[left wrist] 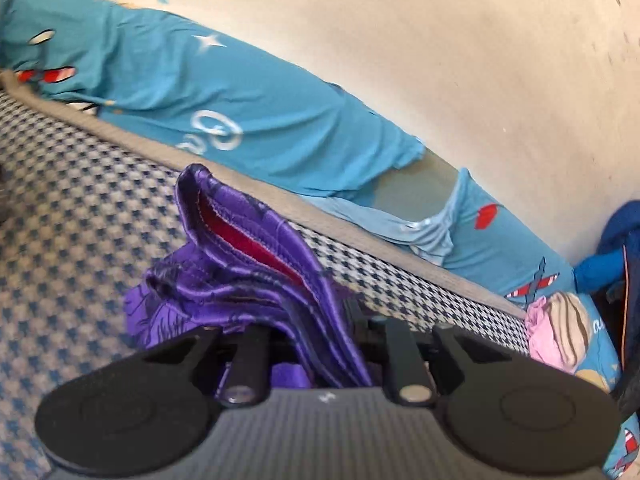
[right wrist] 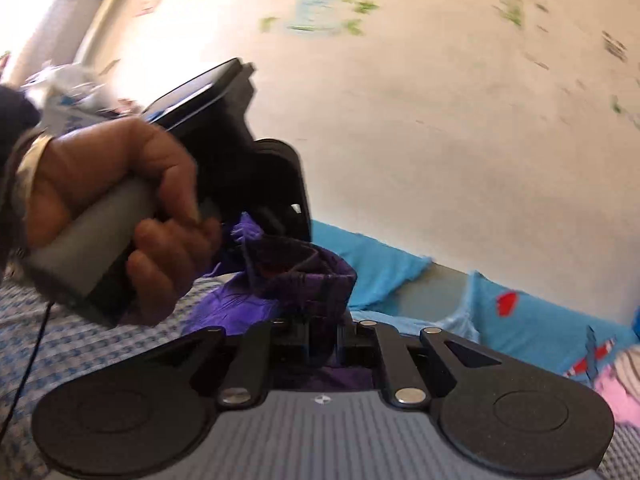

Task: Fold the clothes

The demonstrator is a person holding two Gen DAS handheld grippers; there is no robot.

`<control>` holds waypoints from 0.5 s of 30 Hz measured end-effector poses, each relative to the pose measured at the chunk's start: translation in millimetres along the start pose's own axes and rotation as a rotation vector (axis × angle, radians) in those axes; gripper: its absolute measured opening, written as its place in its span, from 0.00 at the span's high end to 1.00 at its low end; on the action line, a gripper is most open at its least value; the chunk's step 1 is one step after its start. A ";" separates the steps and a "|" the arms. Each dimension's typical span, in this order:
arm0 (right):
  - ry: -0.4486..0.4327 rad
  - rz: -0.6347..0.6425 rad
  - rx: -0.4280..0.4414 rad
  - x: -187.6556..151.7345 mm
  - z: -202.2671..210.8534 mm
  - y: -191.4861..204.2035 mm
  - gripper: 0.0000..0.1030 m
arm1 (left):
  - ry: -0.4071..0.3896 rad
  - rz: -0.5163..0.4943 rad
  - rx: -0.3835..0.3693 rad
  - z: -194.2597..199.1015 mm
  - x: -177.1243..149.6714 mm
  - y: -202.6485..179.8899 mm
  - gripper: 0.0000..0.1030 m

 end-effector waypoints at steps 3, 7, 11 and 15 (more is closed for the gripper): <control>0.007 -0.046 -0.046 -2.8 -5.1 -21.3 0.90 | 0.022 -0.021 0.000 -18.1 2.5 -24.4 0.85; 0.033 -0.099 -0.103 -11.3 -15.1 -48.6 0.90 | 0.048 -0.070 -0.002 -43.0 5.4 -57.2 0.82; 0.094 -0.221 -0.151 -28.9 -31.6 -82.2 0.90 | 0.105 -0.121 -0.003 -75.3 -2.6 -77.1 0.73; 0.198 -0.395 -0.183 -52.3 -45.0 -108.7 0.90 | 0.144 -0.151 -0.007 -97.8 -16.7 -85.5 0.56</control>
Point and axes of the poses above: each gripper's, at about its wrist camera, not at the fingertips, and z roughly against the way its jaws point, y to its left, x to its top, the point moved 2 cm from there along -z, roughly the way its jaws point, and after that the axes turned 11 degrees about x, right-handed, at the moved point
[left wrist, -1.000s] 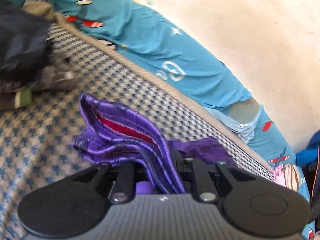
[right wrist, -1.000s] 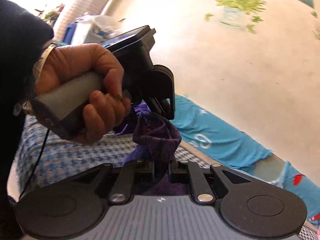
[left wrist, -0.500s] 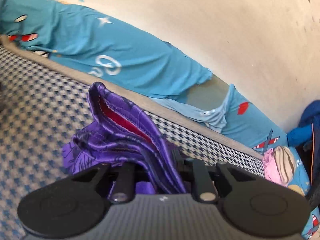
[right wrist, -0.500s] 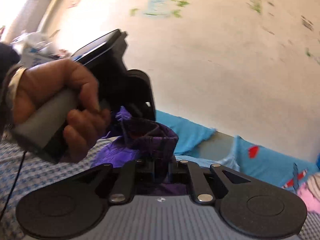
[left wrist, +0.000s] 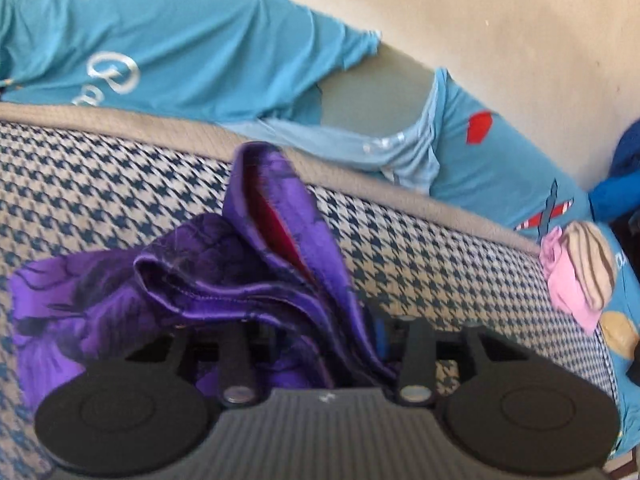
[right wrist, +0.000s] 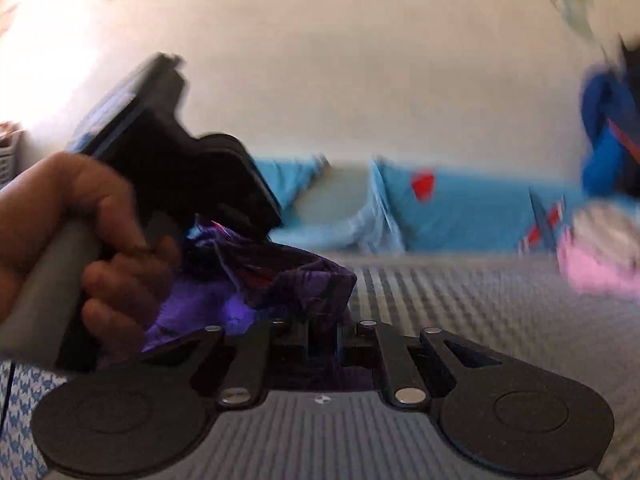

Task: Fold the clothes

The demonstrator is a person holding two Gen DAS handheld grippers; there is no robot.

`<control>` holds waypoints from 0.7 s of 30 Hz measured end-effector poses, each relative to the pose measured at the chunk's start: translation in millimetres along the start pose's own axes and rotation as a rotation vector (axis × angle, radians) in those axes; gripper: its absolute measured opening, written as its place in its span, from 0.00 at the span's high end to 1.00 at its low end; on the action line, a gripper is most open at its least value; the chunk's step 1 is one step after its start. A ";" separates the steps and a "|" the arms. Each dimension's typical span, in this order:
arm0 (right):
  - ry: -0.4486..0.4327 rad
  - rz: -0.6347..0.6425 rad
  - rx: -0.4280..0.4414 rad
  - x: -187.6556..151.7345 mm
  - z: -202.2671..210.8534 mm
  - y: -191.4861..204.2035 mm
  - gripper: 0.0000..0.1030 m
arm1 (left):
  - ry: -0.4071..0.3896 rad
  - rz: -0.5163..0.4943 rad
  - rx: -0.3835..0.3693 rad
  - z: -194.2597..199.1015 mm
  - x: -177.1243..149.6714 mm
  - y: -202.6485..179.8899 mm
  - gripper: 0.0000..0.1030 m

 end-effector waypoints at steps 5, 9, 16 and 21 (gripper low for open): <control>0.102 -0.149 -0.065 -9.0 -8.0 -26.6 0.81 | -0.021 -0.010 -0.071 12.5 5.1 -6.2 0.24; 0.114 -0.214 -0.158 -8.0 -0.6 -41.8 0.77 | -0.072 -0.042 -0.087 38.1 13.1 -7.9 0.24; 0.071 -0.237 -0.265 -0.8 15.6 -54.1 0.76 | -0.091 -0.050 -0.020 71.9 7.9 30.1 0.21; 0.046 -0.168 -0.210 5.1 20.2 -40.4 0.74 | -0.070 0.020 0.034 86.3 -0.5 80.6 0.19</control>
Point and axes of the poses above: each gripper's, at about its wrist camera, not at the fingertips, and z roughly against the way its jaws point, y to its left, x to its top, the point moved 2 cm from there along -z, roughly the way its jaws point, and after that the axes turned 11 degrees about x, right-handed, at the moved point
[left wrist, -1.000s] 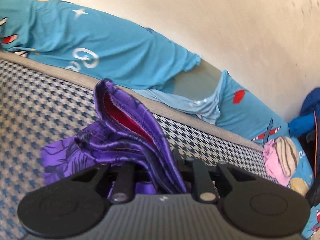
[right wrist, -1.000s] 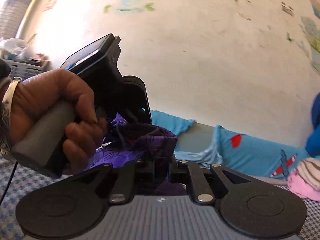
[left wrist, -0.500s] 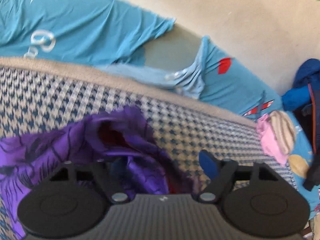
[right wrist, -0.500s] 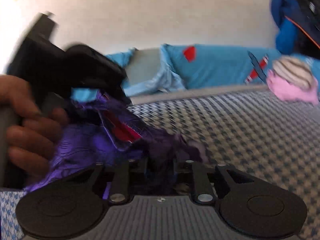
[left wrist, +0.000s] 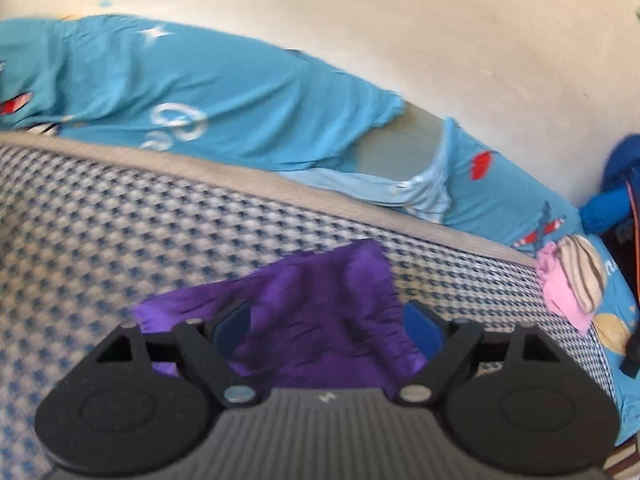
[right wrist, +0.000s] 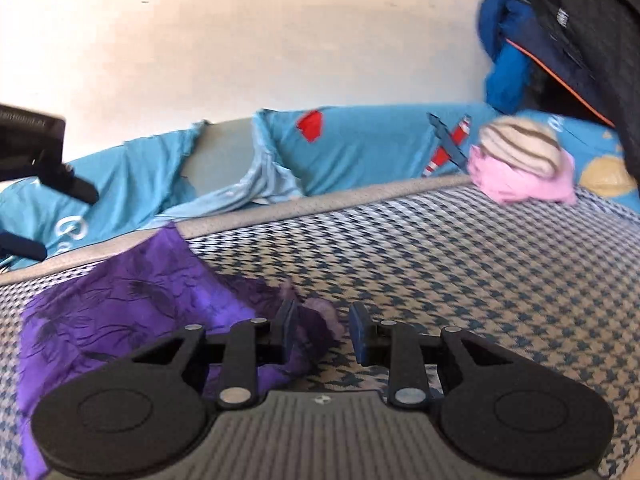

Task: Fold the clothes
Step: 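Open the right gripper and release the folded blouse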

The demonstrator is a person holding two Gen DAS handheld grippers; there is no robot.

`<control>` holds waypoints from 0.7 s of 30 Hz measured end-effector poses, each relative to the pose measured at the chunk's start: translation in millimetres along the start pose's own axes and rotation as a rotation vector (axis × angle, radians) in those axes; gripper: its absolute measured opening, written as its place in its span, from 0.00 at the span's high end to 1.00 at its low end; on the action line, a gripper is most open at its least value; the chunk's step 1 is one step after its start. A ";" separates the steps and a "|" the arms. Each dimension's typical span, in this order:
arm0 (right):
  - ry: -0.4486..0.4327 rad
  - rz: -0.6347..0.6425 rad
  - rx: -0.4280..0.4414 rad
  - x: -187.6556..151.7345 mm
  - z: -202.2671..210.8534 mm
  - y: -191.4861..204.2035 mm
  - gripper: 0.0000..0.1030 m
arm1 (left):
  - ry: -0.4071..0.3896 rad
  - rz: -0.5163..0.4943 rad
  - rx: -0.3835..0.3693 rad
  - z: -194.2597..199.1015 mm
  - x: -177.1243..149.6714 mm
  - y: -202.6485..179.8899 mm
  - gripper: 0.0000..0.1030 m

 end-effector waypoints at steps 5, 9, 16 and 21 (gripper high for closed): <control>0.002 0.083 0.130 2.1 0.8 23.4 0.73 | 0.018 0.024 0.058 8.2 -9.8 45.9 0.14; 0.029 0.165 0.234 3.6 -0.3 42.8 0.71 | 0.049 0.050 0.074 2.9 -14.0 67.9 0.14; 0.114 0.272 0.420 4.5 -20.1 60.0 0.69 | 0.082 0.061 0.066 -24.6 -22.0 72.1 0.12; 0.149 0.254 0.470 10.0 -41.2 58.9 0.68 | 0.075 0.048 0.110 -46.8 -24.6 69.8 0.10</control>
Point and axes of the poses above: each gripper's, at about its wrist camera, not at the fingertips, and z roughly against the way its jaws point, y to its left, x to its top, the point moved 2 cm from there along -z, roughly the way its jaws point, and after that the axes turned 11 degrees about x, right-handed, at the moved point
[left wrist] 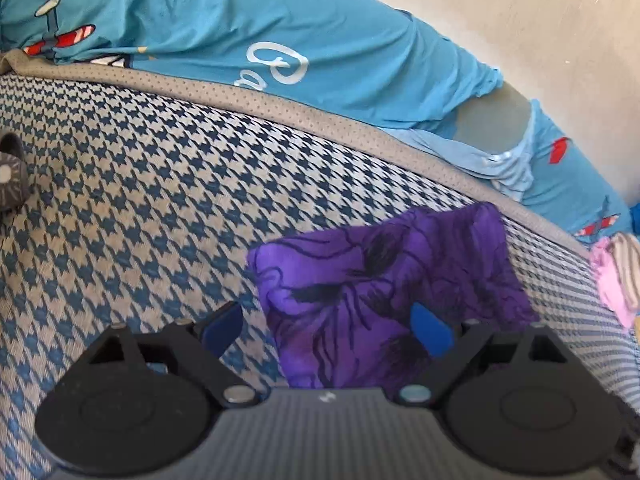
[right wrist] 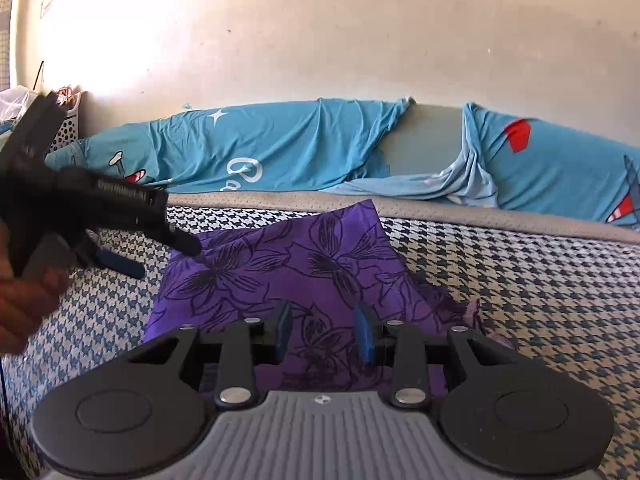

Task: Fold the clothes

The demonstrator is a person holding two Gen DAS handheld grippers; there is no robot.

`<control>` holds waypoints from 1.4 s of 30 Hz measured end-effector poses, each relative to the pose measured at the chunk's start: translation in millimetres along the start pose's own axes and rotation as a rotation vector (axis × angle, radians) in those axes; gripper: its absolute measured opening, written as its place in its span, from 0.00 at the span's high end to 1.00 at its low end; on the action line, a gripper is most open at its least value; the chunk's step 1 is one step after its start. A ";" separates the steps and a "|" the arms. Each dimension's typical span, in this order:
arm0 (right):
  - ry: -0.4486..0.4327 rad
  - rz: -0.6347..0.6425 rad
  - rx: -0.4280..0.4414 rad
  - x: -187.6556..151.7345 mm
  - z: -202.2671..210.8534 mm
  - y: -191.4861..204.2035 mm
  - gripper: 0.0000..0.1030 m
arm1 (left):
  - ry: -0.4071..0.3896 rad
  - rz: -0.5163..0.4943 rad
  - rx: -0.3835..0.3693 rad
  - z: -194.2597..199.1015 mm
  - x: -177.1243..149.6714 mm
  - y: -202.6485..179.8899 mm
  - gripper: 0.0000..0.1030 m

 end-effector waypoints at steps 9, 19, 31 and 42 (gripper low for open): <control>0.105 -0.160 -0.135 -13.2 -20.2 -32.7 0.67 | 0.023 0.023 0.061 -35.3 -1.8 -1.3 0.03; 0.123 -0.289 -0.183 -28.6 -24.9 -50.8 0.55 | 0.036 0.006 0.087 -52.5 -5.4 -2.4 0.00; 0.119 -0.384 -0.231 -29.5 -17.2 -59.9 0.43 | -0.027 -0.014 0.113 -36.8 -8.4 3.4 0.00; 0.028 -0.390 -0.286 -15.4 13.0 -40.1 0.35 | -0.127 -0.114 0.063 13.1 -29.3 2.2 0.00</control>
Point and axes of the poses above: each gripper's, at about its wrist camera, not at the fingertips, and z roughly against the way its jaws point, y to its left, x to its top, the point moved 2 cm from there along -z, roughly the way its jaws point, and after that the axes turned 11 degrees about x, right-handed, at the moved point
